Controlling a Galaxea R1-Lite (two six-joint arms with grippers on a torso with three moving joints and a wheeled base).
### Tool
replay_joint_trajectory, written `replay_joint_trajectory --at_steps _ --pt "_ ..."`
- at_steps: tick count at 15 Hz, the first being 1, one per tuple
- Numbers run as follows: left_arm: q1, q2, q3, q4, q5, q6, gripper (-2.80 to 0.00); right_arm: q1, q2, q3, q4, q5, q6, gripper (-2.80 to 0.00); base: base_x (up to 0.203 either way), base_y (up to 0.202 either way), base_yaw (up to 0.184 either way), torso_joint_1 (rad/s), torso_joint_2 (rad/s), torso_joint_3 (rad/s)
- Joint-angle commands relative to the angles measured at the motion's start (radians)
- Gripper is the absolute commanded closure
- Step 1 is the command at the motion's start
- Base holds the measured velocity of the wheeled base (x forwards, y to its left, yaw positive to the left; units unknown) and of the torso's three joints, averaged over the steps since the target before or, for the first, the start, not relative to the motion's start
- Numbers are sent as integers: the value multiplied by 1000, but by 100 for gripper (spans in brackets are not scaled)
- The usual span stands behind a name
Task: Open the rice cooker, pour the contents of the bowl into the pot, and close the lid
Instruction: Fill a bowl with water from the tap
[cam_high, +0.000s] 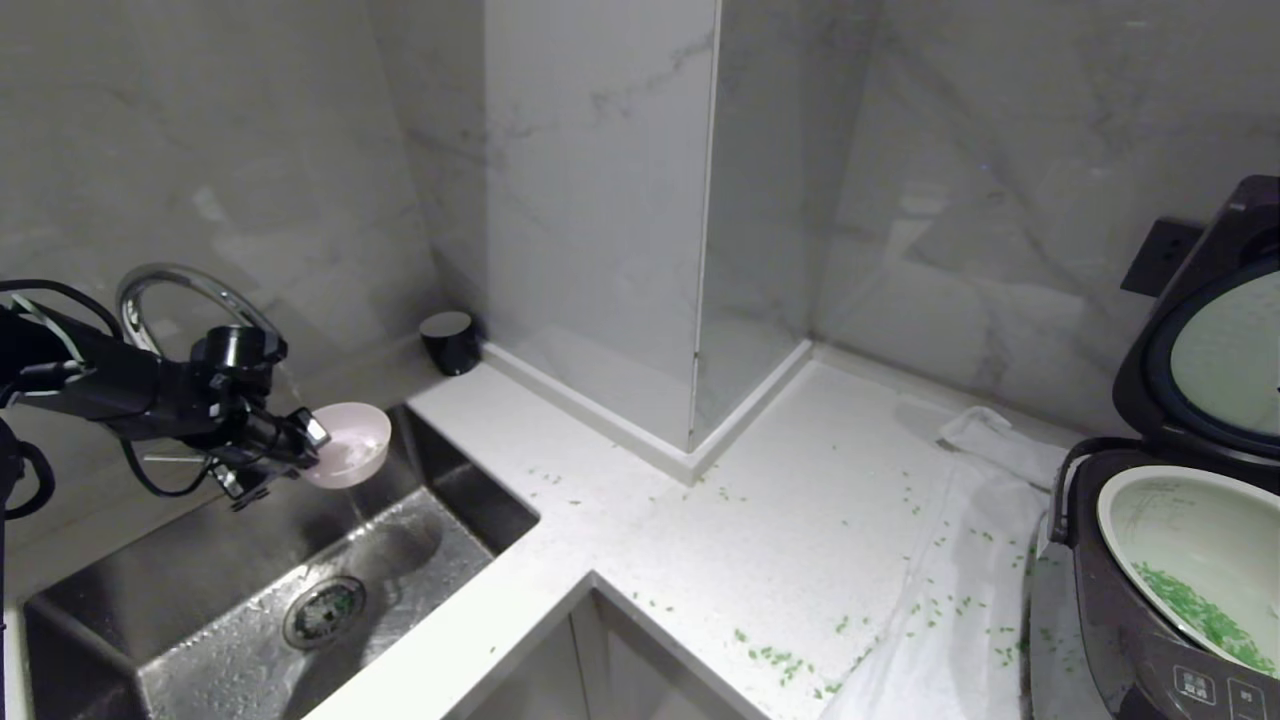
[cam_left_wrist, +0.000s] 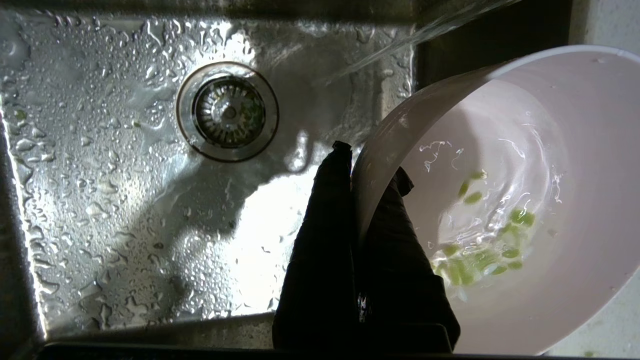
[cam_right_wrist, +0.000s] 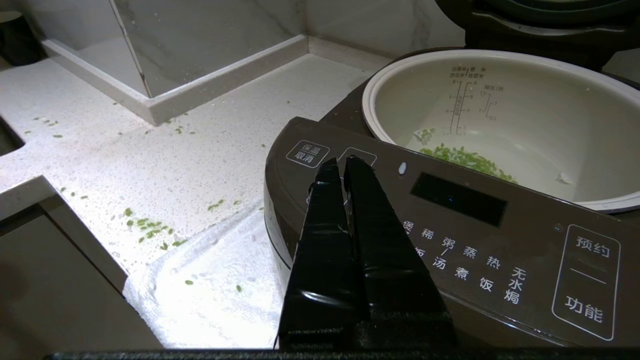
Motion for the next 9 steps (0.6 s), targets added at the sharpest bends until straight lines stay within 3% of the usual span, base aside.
replay_joint_trajectory --at_steps 1,9 --pt "17 45 -46 1 6 -5 0 0 0 2 0 0 1 0 0 0 0 0 0 0" --pt "68 68 -100 21 7 -3 0 0 0 2 0 0 0 0 0 0 0 0 0 0"
